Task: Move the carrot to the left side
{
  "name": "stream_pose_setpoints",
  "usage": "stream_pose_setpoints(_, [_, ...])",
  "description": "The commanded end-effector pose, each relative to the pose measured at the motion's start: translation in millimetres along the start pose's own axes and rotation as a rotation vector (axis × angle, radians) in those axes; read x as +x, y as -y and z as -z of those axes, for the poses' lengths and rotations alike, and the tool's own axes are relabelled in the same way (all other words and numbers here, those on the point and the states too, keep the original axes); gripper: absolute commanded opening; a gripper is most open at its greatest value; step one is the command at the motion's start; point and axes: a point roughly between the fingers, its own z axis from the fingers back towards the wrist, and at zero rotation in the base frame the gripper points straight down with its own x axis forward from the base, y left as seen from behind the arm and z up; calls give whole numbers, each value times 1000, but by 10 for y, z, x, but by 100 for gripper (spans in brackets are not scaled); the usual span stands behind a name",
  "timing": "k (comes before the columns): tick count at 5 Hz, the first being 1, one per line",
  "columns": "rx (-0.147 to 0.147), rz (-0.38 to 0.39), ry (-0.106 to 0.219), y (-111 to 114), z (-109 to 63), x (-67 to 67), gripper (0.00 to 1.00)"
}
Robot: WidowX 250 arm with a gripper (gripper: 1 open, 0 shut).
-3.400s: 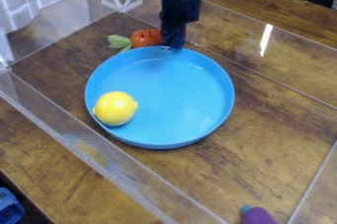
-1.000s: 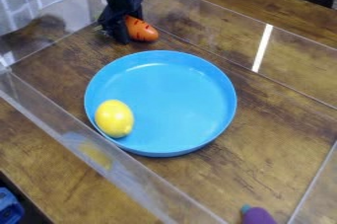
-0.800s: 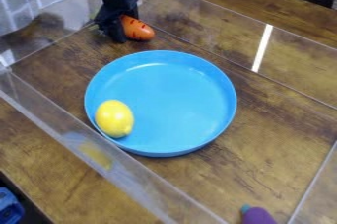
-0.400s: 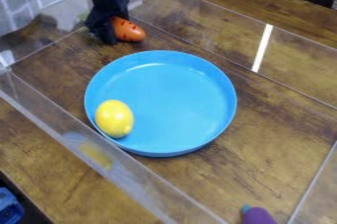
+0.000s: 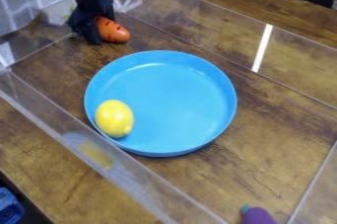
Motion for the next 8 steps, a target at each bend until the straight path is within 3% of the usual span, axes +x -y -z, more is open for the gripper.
stream_pose_setpoints(1, [38, 24, -10, -13, -250, -148, 0])
stream_pose_setpoints(3, [34, 100, 20, 43, -424, -158, 0])
stream_pose_setpoints(5, [34, 124, 27, 17, -560, -124, 0])
stream_pose_setpoints(7, [36, 225, 56, -113, -583, -38, 0])
stream_pose_setpoints(8, [46, 243, 64, -144, -706, 73, 0])
